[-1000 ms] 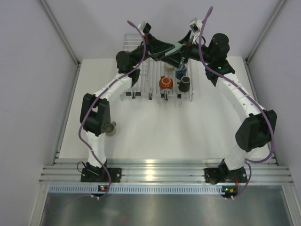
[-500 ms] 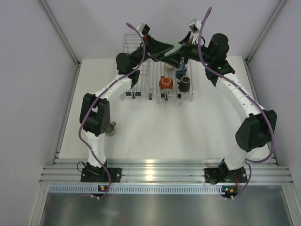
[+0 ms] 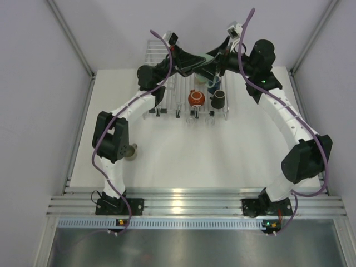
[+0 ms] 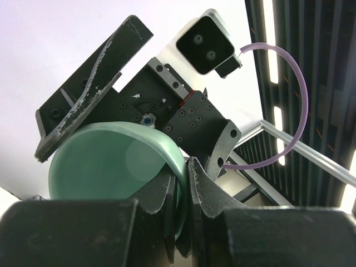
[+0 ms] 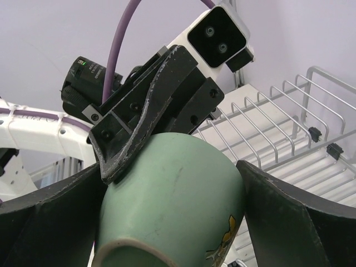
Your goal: Load the cups into the dish rack
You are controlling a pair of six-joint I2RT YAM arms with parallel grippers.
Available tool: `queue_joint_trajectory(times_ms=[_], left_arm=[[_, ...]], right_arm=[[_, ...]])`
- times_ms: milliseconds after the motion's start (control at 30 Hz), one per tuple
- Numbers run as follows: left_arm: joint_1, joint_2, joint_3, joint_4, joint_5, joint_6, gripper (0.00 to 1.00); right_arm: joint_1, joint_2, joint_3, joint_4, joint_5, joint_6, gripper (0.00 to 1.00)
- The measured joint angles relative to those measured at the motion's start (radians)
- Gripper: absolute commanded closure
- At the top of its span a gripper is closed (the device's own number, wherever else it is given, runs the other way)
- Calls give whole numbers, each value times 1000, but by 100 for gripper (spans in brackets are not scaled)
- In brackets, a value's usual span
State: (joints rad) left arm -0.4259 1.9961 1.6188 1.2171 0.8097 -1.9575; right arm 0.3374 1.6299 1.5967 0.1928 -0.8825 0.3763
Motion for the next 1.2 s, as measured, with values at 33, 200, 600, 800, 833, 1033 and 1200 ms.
queue_joint_trajectory(times_ms=[33, 200, 600, 800, 833, 1033, 1200], left_arm=[[-1, -2, -1, 1, 3, 0, 100], [0, -11, -2, 2, 12, 1, 100], [2, -11, -6, 3, 35, 6, 100], [2, -11, -6, 3, 43, 16, 100], [2, -11, -6, 3, 45, 17, 100], [1, -11, -6, 2, 65, 23, 100], [0, -11, -6, 2, 76, 24, 100]], right_arm=[[0, -5, -1, 0, 1, -1, 6], [0, -16, -2, 1, 3, -4, 6], [0, -31, -28, -1, 7, -23, 45], [0, -32, -32, -7, 2, -35, 97], [0, -32, -32, -9, 1, -36, 100], [-2, -51, -53, -24, 11, -58, 100], [-2, -63, -67, -26, 25, -65, 100]])
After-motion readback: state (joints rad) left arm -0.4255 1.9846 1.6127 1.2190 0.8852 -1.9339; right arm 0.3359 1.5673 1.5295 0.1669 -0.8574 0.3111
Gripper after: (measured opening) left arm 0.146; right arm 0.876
